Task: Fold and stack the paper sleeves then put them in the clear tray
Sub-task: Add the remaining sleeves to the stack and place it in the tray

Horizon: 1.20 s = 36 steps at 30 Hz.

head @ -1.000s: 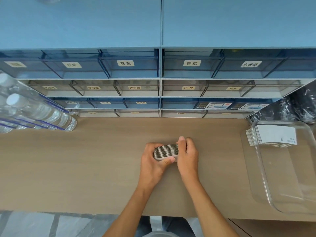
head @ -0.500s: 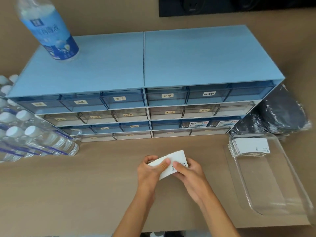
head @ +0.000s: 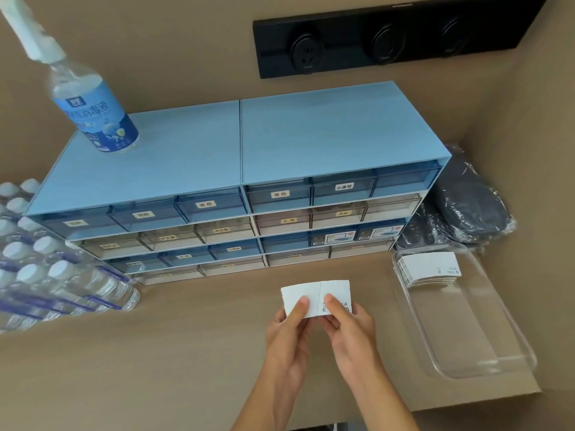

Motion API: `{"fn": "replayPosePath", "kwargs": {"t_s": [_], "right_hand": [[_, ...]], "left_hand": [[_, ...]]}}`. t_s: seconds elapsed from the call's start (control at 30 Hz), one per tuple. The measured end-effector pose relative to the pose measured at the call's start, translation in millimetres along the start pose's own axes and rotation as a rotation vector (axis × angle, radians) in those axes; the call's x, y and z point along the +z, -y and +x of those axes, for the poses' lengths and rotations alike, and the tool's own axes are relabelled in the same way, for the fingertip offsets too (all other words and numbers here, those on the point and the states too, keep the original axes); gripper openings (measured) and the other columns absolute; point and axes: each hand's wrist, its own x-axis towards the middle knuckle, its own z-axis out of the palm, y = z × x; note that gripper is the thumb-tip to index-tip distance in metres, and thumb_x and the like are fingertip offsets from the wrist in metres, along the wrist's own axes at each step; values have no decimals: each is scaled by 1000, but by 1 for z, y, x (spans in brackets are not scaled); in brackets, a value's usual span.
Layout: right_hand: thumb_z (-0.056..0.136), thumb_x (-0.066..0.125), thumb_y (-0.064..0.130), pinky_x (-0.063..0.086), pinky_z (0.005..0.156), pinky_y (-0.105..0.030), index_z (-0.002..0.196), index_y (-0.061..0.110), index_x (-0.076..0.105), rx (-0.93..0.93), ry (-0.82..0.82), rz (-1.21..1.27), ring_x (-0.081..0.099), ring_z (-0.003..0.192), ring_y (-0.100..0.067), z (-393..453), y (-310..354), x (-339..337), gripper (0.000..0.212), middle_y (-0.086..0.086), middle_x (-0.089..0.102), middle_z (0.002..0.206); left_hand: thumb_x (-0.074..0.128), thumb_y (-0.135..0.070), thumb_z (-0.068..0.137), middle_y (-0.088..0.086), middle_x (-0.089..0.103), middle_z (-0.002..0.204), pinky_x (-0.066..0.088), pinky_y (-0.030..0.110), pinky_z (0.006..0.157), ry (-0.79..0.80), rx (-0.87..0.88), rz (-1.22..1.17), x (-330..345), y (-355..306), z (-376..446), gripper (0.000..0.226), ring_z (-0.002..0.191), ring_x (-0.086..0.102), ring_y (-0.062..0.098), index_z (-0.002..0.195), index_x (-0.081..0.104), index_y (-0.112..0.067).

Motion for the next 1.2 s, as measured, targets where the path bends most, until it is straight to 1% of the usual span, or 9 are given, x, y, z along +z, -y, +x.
{"fn": "replayPosePath", "kwargs": {"t_s": [0.07,0.23,0.3,0.6,0.7,0.8,0.93,1.1,1.2], "right_hand": [[88,66,1,55,82,-38,105,-5,66,-20,-50,33,70,89,-27,-11,-2,2,18,-19,73,98],[86,68,3,53,86,-38,113,-7,63,-55,-218,247,71,89,-28,-35,1,-3,29,-21,73,100],[85,69,5,53,85,-38,112,-4,65,-80,-273,318,72,86,-27,-41,5,-8,29,-19,74,97],[85,67,6,53,86,-37,114,-5,64,-153,-377,464,69,86,-29,-46,36,-51,31,-22,70,99],[82,70,11,51,95,-41,121,-7,62,-117,-347,512,66,97,-33,-38,56,-75,44,-25,67,110],[83,71,12,48,102,-44,119,-6,63,-133,-355,495,67,98,-33,-27,80,-105,41,-26,68,113],[81,74,14,48,104,-47,115,-6,65,-61,-389,465,69,100,-34,-4,112,-145,40,-25,72,111],[83,72,13,53,97,-44,119,-4,64,33,-411,401,70,97,-34,34,139,-181,41,-25,71,115],[80,73,11,57,87,-43,113,-5,67,108,-426,341,72,88,-34,51,136,-191,38,-26,72,110]], "left_hand": [[70,-7,86,26,69,119,53,36,92,8,-8,-25,-1,5,-3,41,96,70,27,123,61,9],[70,-7,86,25,72,111,61,26,66,53,-74,-1,12,22,-14,34,83,73,23,117,65,7],[70,-6,86,24,73,106,60,25,61,74,-105,21,21,32,-17,32,79,74,22,115,65,8],[66,-4,87,21,74,93,60,28,58,180,-241,-43,69,72,-31,37,72,75,23,122,60,8],[68,-5,86,24,73,98,61,30,60,168,-263,-64,93,94,-28,41,76,75,25,124,59,8],[70,-6,85,27,71,110,62,31,64,150,-290,-89,121,121,-24,43,82,75,27,124,60,7],[69,-4,86,26,70,114,61,30,58,94,-307,-114,160,159,-19,37,79,75,26,122,63,4],[65,-1,89,25,67,121,61,28,56,-1,-317,-138,190,198,2,37,91,71,28,125,61,4],[65,-4,90,21,71,110,60,26,53,-78,-318,-105,191,209,14,31,85,71,25,120,64,3]]}}
